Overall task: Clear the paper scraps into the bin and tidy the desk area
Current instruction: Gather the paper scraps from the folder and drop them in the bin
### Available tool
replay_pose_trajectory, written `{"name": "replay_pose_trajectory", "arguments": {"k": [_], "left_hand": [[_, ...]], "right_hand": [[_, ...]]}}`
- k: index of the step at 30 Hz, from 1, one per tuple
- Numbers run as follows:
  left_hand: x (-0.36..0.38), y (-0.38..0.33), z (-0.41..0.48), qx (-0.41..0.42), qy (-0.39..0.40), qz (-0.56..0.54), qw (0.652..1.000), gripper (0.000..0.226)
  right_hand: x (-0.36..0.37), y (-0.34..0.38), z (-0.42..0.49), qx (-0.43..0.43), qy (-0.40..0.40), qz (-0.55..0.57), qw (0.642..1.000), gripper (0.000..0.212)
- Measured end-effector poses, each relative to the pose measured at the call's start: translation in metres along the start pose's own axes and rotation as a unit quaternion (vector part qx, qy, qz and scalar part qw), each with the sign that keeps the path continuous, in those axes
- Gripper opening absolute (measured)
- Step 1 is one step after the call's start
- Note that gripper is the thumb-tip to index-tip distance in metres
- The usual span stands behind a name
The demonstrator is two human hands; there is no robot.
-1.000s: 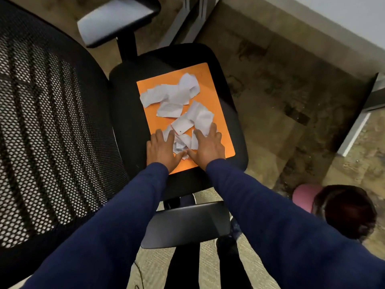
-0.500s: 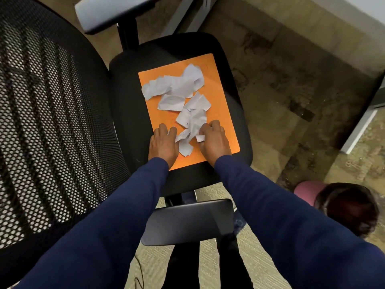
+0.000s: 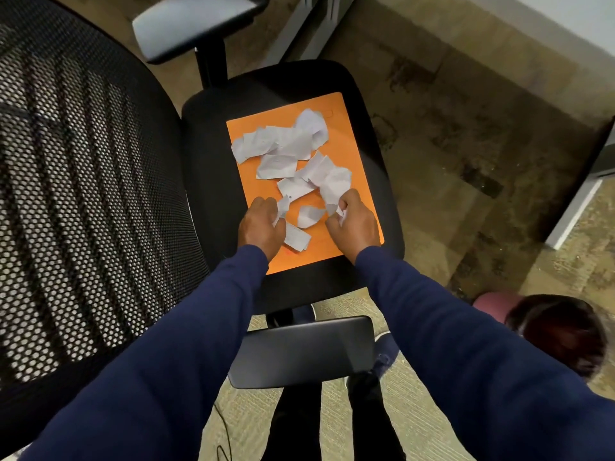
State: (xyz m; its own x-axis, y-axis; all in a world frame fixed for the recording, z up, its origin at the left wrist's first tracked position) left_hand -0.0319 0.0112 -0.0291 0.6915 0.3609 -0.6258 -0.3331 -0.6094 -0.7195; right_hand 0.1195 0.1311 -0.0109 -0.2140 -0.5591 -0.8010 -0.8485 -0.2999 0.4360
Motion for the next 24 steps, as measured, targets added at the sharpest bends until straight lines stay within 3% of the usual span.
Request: {"name": "replay_pose_trajectory", "arguments": {"k": [5,6,9,14,18,21,24], "left_hand": [[-0.002,-0.006,0.000,-0.071,-0.045,-0.048,0.995,0.008],[-0.003,-0.007,0.000,-0.092,-0.055,-0.064,0.992,0.007],[-0.004,-0.011,-0.002,-0.090,-0.068,-0.089,0.990,0.031],[-0.005,-0.006,-0.006,-0.049,-0.073,-0.060,0.994,0.024],[-0.007,-0.003,-0.009,-0.059,-0.090,-0.049,0.993,0.025],[-0.005,0.002,-0.014,-0.070,-0.079,-0.045,0.993,0.025],[-0.004,0.008,-0.019,-0.058,-0.058,-0.037,0.996,0.033]], "right_hand": [[-0.005,0.000,0.002,0.035,-0.006,0.056,0.998,0.048],[-0.005,0.000,0.003,0.042,-0.008,0.069,0.997,0.043],[-0.003,-0.002,0.005,0.061,-0.018,0.090,0.994,0.022],[-0.002,-0.002,0.006,0.067,-0.048,0.062,0.995,0.024],[-0.001,0.008,-0.001,-0.037,-0.027,-0.063,0.997,0.024],[0.010,0.014,-0.001,-0.129,0.002,-0.169,0.977,0.038],[0.024,0.016,0.005,-0.166,0.037,-0.230,0.958,0.053]]}}
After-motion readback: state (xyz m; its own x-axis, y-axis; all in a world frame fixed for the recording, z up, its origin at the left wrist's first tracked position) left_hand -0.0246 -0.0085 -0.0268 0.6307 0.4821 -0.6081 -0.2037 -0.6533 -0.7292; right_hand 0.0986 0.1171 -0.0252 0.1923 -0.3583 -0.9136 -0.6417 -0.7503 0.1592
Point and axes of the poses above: each hand's wrist, its own z-axis towards the middle knuckle, its own x-axis out of the palm, y = z × x, the point moved 1 cm from there along z, towards the middle knuckle, and after that the axes turned 15 degrees about -z, right-handed, at the moved point
